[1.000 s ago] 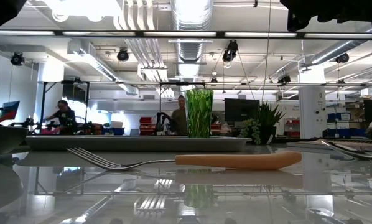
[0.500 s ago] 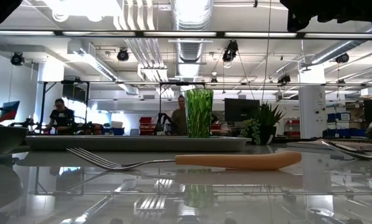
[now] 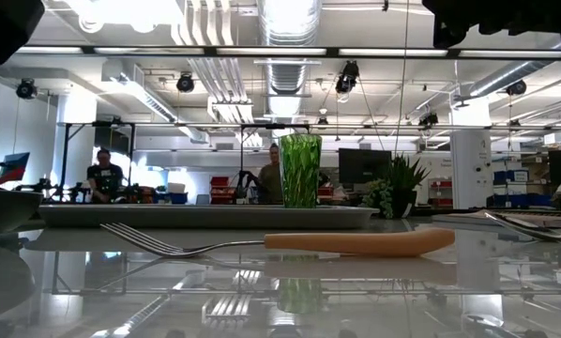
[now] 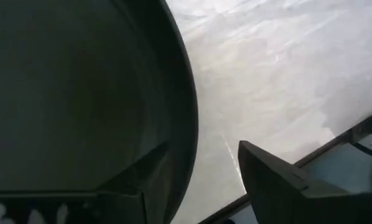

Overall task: Pick and place plate/cup/fork/spoon on tray
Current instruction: Put the black plate on the gray serving tray on the left of the green cup

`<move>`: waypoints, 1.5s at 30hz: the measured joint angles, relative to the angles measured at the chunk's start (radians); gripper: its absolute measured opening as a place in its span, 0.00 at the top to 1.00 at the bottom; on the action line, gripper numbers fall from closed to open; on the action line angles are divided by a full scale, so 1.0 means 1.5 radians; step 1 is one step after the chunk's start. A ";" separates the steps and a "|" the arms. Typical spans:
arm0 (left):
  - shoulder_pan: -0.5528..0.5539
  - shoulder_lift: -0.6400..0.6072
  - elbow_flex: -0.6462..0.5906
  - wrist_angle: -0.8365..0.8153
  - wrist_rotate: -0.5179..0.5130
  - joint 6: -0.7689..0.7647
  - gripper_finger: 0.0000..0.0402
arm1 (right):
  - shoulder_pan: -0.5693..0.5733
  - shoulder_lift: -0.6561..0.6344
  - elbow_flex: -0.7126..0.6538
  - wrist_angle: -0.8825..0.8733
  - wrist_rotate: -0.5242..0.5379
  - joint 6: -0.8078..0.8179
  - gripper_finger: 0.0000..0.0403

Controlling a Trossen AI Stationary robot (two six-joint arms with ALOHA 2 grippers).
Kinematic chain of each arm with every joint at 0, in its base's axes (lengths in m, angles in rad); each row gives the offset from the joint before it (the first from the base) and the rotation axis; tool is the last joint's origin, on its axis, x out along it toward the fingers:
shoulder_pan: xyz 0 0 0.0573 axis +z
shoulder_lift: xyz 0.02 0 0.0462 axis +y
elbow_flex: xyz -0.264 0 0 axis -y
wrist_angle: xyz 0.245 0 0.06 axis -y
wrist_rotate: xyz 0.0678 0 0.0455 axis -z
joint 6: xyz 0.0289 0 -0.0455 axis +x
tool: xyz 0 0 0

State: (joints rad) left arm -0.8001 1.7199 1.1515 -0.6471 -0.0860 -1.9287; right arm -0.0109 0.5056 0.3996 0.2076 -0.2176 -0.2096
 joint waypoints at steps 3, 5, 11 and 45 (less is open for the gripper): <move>0.000 0.000 0.000 -0.018 0.000 0.004 0.61 | 0.000 0.000 0.000 -0.003 0.000 0.000 0.85; 0.000 0.004 0.000 -0.037 0.000 0.004 0.62 | 0.000 0.000 0.000 -0.008 0.000 -0.001 0.85; 0.000 0.014 -0.004 -0.041 -0.001 0.019 0.62 | 0.000 0.001 0.000 -0.013 0.000 0.000 0.85; 0.000 0.045 0.086 -0.001 -0.017 0.240 1.00 | 0.000 0.001 0.000 -0.017 0.001 -0.001 0.85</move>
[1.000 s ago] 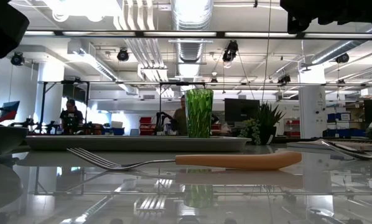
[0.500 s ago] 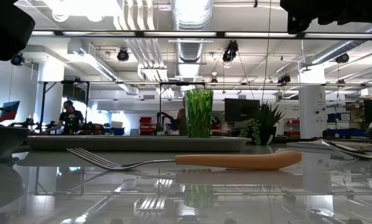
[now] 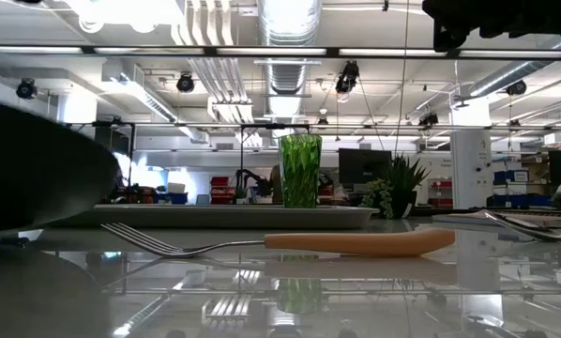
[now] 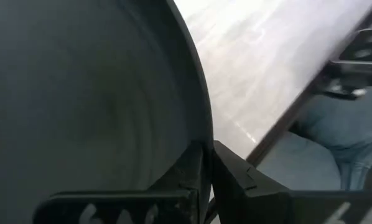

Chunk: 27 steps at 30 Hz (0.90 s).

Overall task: Pick and place plate/cup/fork/spoon on tray
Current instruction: Put the black plate on the gray serving tray on the left of the green cup

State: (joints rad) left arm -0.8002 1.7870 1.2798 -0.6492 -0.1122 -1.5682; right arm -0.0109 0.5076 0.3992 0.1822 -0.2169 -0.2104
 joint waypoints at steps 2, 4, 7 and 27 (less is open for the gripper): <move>0.000 -0.001 0.008 -0.001 -0.008 0.016 1.00 | 0.000 0.000 0.000 0.000 0.000 0.000 0.85; 0.000 -0.001 0.019 -0.003 -0.019 0.024 1.00 | 0.000 0.000 0.000 -0.001 0.000 0.000 0.85; 0.000 -0.001 0.041 0.001 -0.041 0.036 1.00 | 0.000 0.000 0.000 -0.003 0.000 0.000 0.85; 0.006 -0.055 0.190 -0.027 -0.310 0.290 1.00 | 0.000 0.000 0.000 -0.008 0.006 -0.007 0.85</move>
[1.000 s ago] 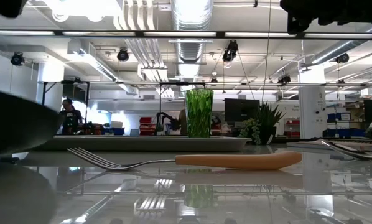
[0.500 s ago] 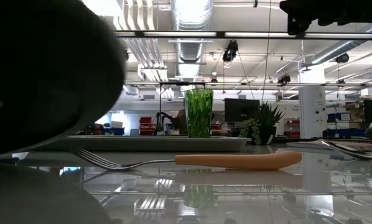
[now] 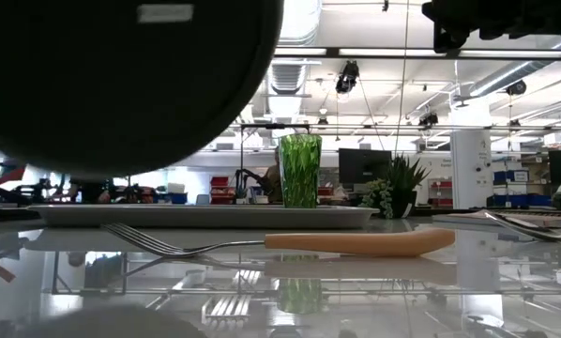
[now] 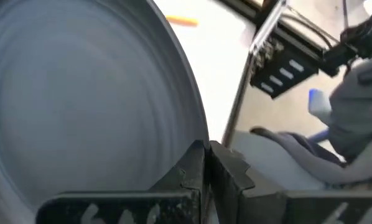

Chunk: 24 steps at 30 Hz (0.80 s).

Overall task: Pick and place plate/cup/fork/spoon on tray
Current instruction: Put the black plate on the gray serving tray on the left of the green cup

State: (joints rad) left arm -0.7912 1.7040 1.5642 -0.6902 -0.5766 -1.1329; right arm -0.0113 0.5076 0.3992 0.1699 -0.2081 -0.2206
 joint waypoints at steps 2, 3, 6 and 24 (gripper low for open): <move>0.004 -0.005 0.010 -0.006 -0.019 0.025 1.00 | 0.000 0.000 0.000 -0.001 0.000 0.000 0.85; 0.006 -0.008 0.012 -0.007 -0.030 0.039 1.00 | 0.000 0.000 0.000 -0.001 0.000 0.000 0.85; 0.017 -0.022 0.013 -0.010 -0.061 0.077 1.00 | 0.000 0.000 0.000 -0.001 0.000 0.000 0.85; 0.308 -0.048 -0.034 -0.267 0.003 0.209 1.00 | 0.000 0.000 0.000 -0.001 0.000 -0.005 0.85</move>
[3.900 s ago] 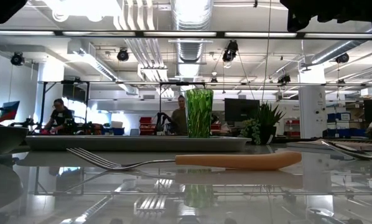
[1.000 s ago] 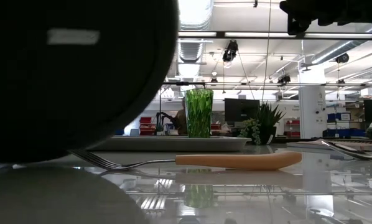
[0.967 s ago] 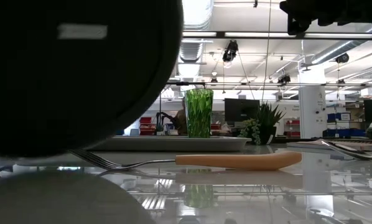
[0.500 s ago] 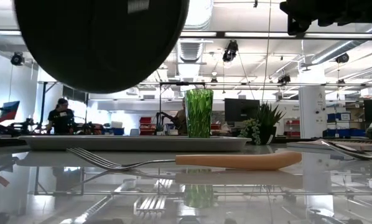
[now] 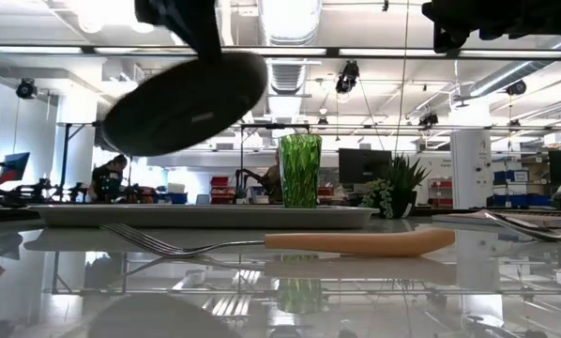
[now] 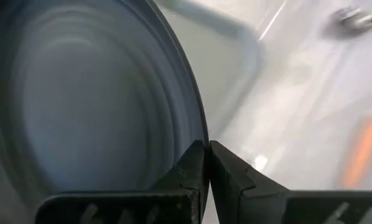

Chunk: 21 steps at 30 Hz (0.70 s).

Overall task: Pick and place plate/cup/fork/spoon on tray
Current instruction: Put the black plate on the gray serving tray on the left of the green cup

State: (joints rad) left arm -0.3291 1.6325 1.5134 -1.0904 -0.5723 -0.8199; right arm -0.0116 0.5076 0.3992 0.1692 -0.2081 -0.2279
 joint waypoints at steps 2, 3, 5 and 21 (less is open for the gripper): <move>0.039 0.000 -0.017 0.005 0.012 0.044 1.00 | 0.000 0.000 0.000 0.000 0.000 0.000 0.85; 0.057 0.000 -0.028 0.006 0.016 0.062 1.00 | 0.000 0.000 0.000 0.000 0.000 0.000 0.85; 0.089 0.000 -0.050 0.006 0.026 0.088 1.00 | 0.000 0.000 0.000 -0.002 0.000 0.000 0.85; 0.181 0.001 -0.253 0.182 0.066 0.166 1.00 | 0.000 0.000 0.000 -0.009 0.000 -0.008 0.85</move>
State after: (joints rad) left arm -0.0580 1.6341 1.1339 -0.8178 -0.4727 -0.5703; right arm -0.0116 0.5072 0.3992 0.1555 -0.2077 -0.2398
